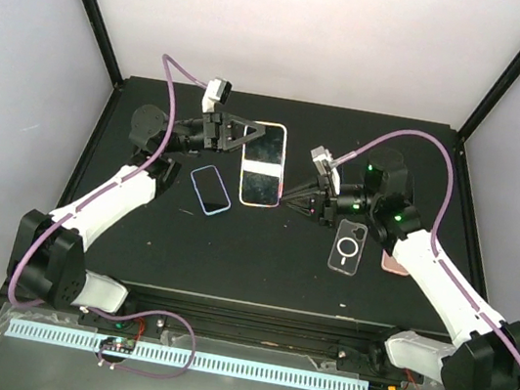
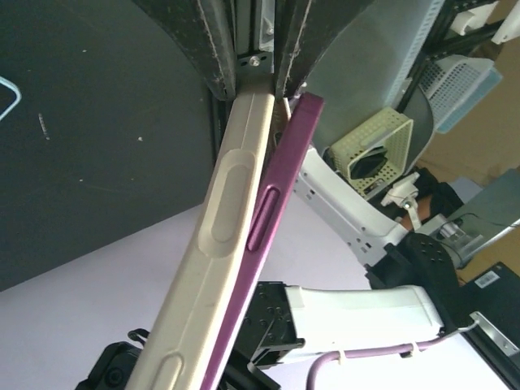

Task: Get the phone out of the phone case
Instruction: Remove the phone case from the phone.

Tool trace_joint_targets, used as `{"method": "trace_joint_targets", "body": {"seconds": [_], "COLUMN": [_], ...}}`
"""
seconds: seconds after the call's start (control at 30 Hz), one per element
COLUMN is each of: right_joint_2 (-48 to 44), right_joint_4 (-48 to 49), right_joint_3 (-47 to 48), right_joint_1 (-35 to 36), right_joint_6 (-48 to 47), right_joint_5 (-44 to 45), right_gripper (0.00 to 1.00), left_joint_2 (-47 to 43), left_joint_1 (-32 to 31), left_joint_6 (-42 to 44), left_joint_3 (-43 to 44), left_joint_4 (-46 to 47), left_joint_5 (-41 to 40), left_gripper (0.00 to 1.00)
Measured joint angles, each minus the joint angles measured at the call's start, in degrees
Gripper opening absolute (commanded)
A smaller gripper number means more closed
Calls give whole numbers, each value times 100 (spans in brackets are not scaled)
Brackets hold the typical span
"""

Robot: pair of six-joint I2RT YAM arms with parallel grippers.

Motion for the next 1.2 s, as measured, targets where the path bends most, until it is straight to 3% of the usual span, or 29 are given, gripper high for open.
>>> {"method": "trace_joint_targets", "body": {"seconds": [0.17, 0.37, 0.77, 1.2], "right_joint_2": [212, 426, 573, 815], "right_joint_4": [-195, -402, 114, 310], "right_joint_3": [179, 461, 533, 706], "right_joint_1": [22, 22, 24, 9], "right_joint_6": [-254, -297, 597, 1353], "right_joint_5": [197, 326, 345, 577], "right_gripper": [10, 13, 16, 12], "left_joint_2": [0, 0, -11, -146], "left_joint_1": [52, 52, 0, -197], "left_joint_6": [-2, 48, 560, 1541], "left_joint_3": [-17, -52, -105, -101], "left_joint_4": [66, 107, -354, -957], "left_joint_5": [-103, -385, -680, -815], "left_gripper": [2, 2, 2, 1]}}
